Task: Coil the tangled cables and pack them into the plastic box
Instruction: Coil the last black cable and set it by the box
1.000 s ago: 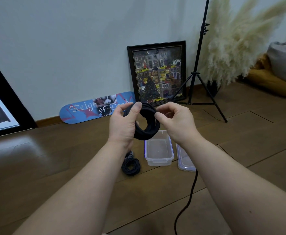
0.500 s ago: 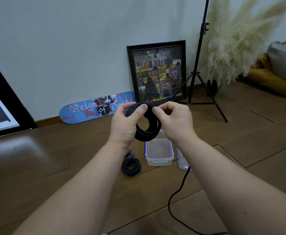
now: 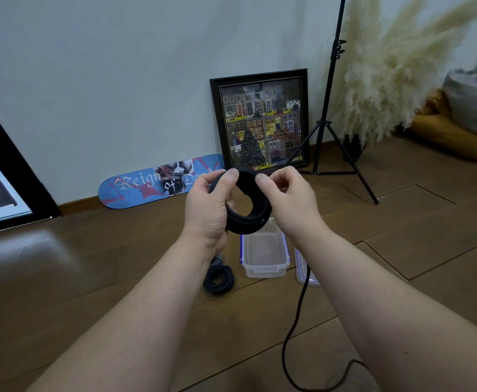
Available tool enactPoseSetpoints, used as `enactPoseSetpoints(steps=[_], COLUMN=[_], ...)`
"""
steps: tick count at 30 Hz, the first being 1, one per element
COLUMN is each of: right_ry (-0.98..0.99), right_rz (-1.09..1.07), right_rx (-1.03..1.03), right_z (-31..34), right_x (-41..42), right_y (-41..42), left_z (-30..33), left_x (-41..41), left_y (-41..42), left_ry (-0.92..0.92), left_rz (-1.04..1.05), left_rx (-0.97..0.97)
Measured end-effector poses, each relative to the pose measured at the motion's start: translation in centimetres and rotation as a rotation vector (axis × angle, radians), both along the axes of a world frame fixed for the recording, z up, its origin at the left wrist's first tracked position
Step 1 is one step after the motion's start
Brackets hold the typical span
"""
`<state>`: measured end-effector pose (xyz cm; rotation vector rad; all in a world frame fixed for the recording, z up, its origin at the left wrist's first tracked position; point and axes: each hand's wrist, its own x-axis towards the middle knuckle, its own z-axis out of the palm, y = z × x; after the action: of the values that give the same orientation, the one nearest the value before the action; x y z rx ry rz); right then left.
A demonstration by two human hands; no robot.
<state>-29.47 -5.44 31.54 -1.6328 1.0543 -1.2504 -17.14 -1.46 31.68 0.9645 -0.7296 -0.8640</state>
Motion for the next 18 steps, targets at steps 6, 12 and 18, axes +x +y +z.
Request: enactPoseSetpoints(steps=[6, 12, 18], right_ry=[-0.23, 0.002, 0.218], right_rz=[0.241, -0.004, 0.097], right_rx=[0.45, -0.017, -0.201], right_z=[0.9, -0.1, 0.2], right_x=[0.4, 0.7, -0.4], right_y=[1.2, 0.3, -0.5], left_z=[-0.2, -0.7, -0.1], left_x=[-0.3, -1.0, 0.1], left_y=[-0.3, -0.1, 0.3], left_ry=[-0.067, -0.296, -0.264], left_rz=[0.036, 0.009, -0.111], left_rx=[-0.022, -0.004, 0.115])
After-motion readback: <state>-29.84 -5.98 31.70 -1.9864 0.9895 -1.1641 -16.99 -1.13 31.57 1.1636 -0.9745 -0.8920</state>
